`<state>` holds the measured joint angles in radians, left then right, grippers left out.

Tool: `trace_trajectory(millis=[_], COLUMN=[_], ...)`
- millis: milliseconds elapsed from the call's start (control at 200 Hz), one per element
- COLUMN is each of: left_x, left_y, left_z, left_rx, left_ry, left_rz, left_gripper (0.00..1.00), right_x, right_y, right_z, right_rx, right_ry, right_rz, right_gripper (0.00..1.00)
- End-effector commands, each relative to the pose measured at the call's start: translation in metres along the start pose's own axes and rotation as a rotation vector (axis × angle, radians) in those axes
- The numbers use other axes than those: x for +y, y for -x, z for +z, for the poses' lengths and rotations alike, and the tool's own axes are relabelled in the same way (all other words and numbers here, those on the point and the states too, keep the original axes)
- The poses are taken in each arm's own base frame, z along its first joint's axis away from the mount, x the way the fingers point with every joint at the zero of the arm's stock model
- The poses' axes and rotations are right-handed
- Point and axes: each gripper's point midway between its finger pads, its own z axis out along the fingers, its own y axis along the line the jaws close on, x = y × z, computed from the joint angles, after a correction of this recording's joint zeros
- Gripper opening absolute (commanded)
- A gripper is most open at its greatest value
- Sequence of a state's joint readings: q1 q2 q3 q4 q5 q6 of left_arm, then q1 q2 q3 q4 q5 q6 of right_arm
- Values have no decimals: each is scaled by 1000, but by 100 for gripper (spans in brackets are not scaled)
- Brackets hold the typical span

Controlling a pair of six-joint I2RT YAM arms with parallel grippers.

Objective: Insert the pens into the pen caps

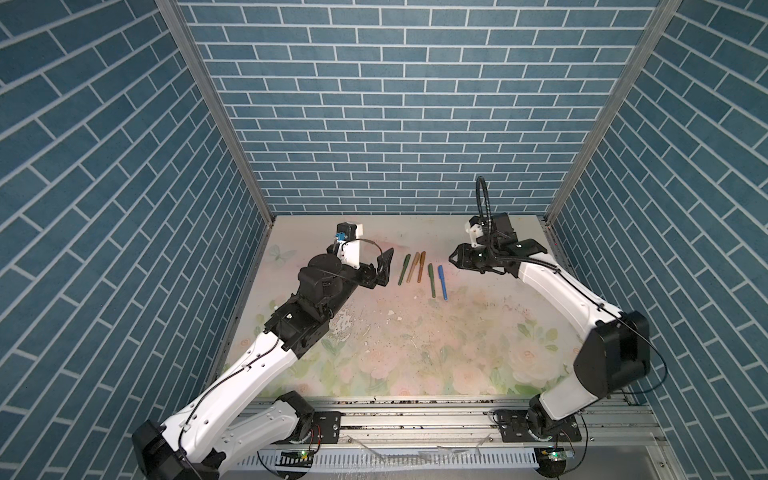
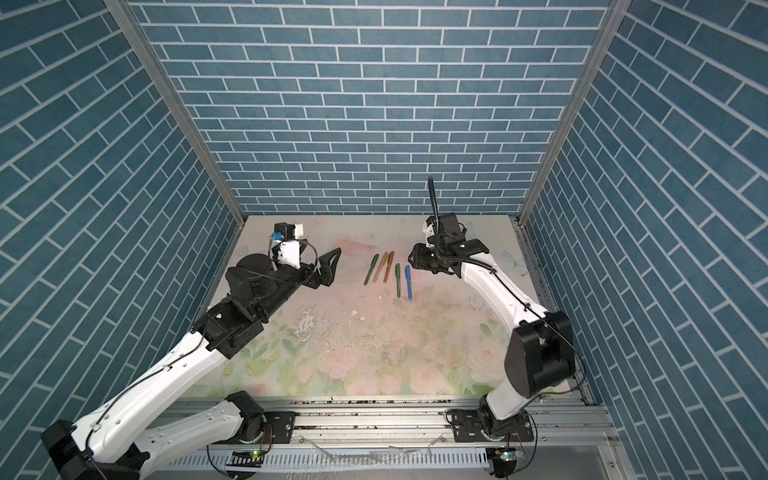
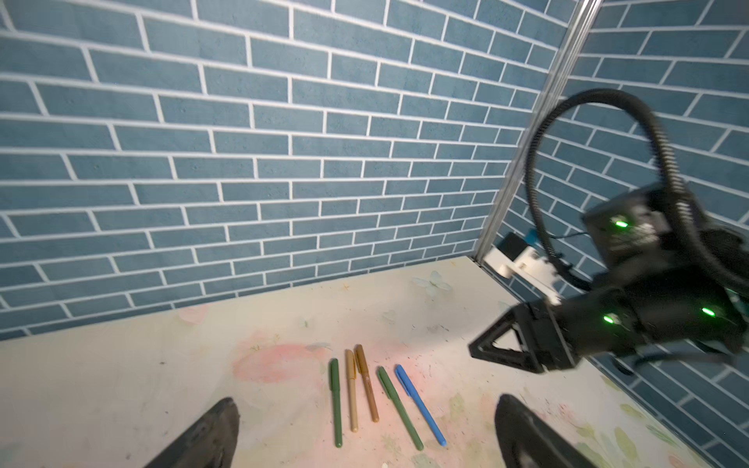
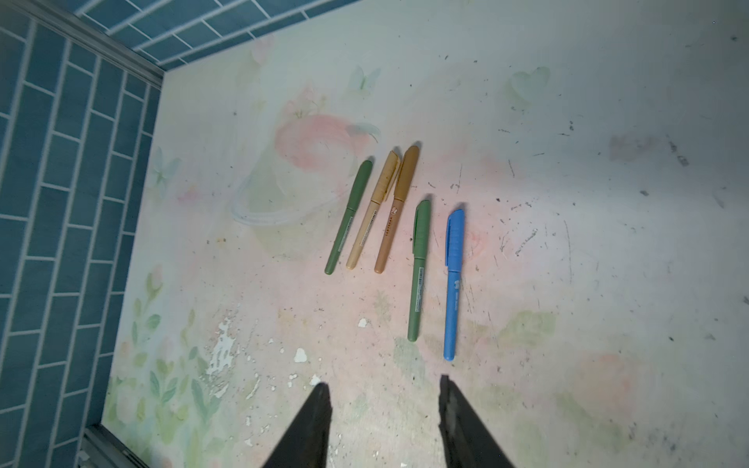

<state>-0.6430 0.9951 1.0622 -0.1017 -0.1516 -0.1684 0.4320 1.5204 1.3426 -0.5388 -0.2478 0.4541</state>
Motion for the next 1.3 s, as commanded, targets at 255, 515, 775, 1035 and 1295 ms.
trace_trajectory(millis=[255,515,775,1035,1295], left_x=[70,127,198,246,264], left_y=[-53,-127,-190,-238,-252], left_z=[-46,-40,-27,-4,15], left_rx=[0,17,47,72,192], left_ry=[313,543,587,587,597], left_rz=[60,228,224,131,79], left_gripper=[99,100,100,100,100], right_x=[-58,-76,-129,-193,-228], right_y=[-17,6,4,-17,-37], right_z=[-46,-62,-57,-52,-24], right_rx=[-224,-463,-500,-544,-601], right_ry=[-281,-259,-336,-446,-473], right_rz=[-139,-253,-360,-337,-286], right_gripper=[99,99,99,99,99])
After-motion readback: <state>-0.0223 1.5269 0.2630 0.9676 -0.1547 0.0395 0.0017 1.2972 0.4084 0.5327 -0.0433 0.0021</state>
